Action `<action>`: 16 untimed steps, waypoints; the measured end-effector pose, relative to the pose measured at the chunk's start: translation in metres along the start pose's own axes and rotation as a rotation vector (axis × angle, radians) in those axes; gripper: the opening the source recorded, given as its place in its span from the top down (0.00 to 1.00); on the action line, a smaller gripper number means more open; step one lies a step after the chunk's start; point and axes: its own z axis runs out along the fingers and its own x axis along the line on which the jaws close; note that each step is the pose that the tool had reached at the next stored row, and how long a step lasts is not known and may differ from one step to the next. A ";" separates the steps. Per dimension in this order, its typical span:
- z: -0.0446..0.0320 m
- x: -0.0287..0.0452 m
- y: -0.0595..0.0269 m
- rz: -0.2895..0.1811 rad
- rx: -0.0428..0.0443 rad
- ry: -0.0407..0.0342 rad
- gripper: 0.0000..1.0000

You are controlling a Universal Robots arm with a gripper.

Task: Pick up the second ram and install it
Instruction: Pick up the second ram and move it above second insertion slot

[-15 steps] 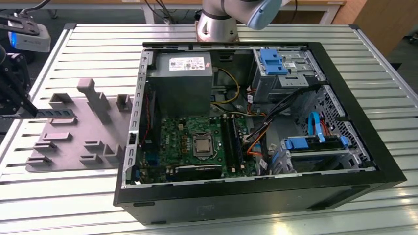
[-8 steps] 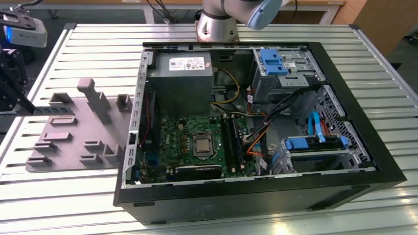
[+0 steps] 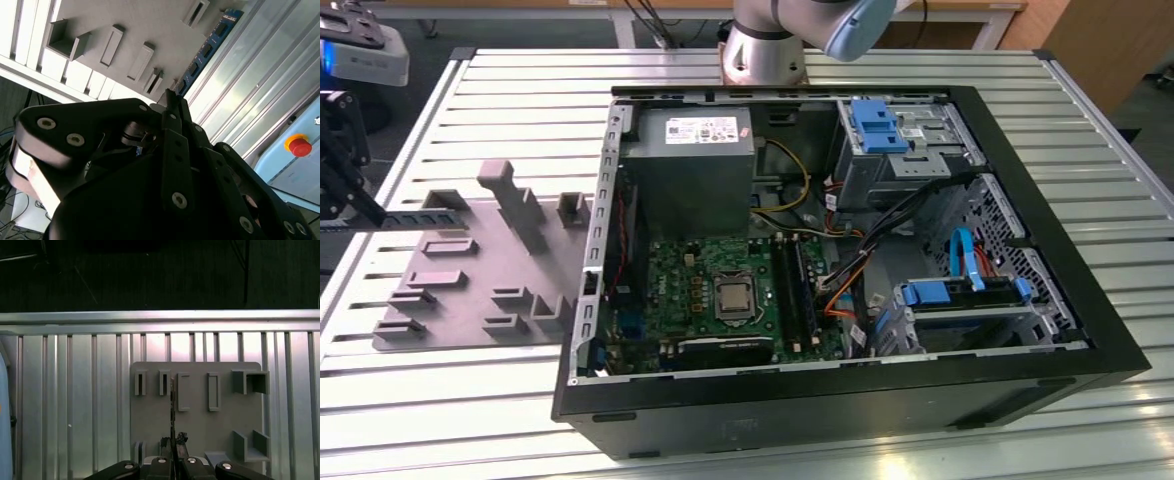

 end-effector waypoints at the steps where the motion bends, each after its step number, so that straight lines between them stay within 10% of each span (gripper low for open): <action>1: -0.0001 0.0000 0.0000 0.000 -0.0001 0.0001 0.86; 16: -0.0186 -0.0005 0.0005 0.000 -0.0003 0.0002 0.86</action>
